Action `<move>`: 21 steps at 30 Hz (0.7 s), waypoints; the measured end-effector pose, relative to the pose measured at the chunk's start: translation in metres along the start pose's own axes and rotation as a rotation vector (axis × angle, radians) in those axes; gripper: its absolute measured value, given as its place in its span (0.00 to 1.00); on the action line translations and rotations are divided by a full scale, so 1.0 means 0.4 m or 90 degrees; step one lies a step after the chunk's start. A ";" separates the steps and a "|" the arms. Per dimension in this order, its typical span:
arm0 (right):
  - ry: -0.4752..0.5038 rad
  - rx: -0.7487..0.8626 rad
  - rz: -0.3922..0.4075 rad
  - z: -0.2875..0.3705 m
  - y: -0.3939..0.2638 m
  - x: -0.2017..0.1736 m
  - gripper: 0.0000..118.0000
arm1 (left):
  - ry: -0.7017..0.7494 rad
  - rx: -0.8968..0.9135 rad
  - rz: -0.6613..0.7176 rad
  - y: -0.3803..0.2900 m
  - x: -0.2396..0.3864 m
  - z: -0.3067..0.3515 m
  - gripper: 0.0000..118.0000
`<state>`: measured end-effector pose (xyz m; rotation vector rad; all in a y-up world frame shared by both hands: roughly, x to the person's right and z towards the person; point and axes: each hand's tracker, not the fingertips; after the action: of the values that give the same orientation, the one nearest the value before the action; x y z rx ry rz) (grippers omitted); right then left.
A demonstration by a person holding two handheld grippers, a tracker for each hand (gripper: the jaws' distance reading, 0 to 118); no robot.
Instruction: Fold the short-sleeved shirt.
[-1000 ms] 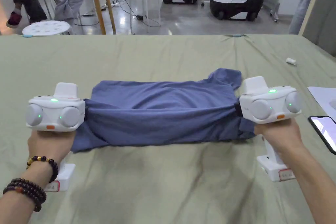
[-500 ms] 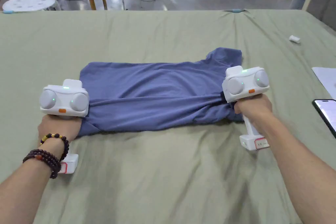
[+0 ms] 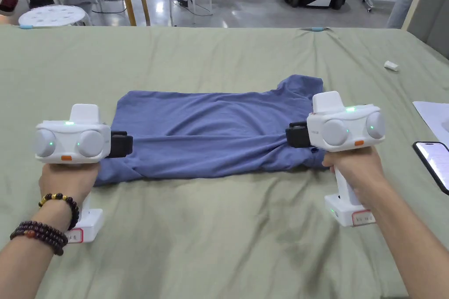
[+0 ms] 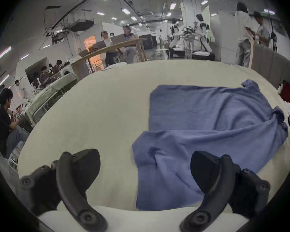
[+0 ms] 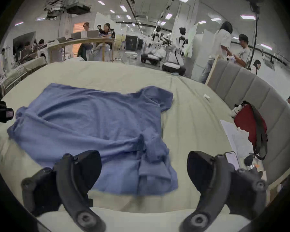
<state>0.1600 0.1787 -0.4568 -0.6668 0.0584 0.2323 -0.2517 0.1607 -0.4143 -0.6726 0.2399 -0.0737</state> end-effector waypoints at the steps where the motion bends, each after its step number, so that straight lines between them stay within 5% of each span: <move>1: 0.010 0.006 0.003 0.024 -0.013 -0.005 0.73 | -0.004 0.007 0.001 -0.015 -0.003 0.025 0.82; 2: 0.011 0.007 0.000 0.041 -0.034 -0.011 0.54 | -0.008 0.011 -0.003 -0.039 -0.005 0.052 0.67; 3: 0.007 0.007 -0.002 0.056 -0.052 -0.019 0.16 | -0.009 0.011 -0.006 -0.060 -0.006 0.072 0.35; 4: 0.005 0.006 0.001 0.066 -0.070 -0.023 0.01 | -0.010 0.006 -0.012 -0.071 -0.002 0.090 0.10; 5: -0.001 0.005 0.004 0.080 -0.089 -0.025 0.00 | -0.012 0.005 -0.011 -0.095 -0.004 0.105 0.00; 17: 0.031 -0.003 0.001 0.149 -0.132 -0.034 0.00 | -0.023 -0.012 0.012 -0.111 -0.049 0.121 0.00; 18: 0.031 -0.002 0.000 0.149 -0.133 -0.036 0.00 | -0.025 -0.011 0.013 -0.107 -0.050 0.114 0.04; 19: 0.032 0.000 0.000 0.150 -0.133 -0.037 0.00 | -0.030 -0.014 0.014 -0.099 -0.049 0.102 0.22; 21: 0.036 -0.001 0.000 0.151 -0.134 -0.039 0.00 | -0.055 -0.037 0.012 -0.085 -0.041 0.077 0.86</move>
<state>0.1559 0.1722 -0.3747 -0.6752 0.1128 0.2142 -0.2598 0.1553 -0.3668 -0.7296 0.1656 -0.0189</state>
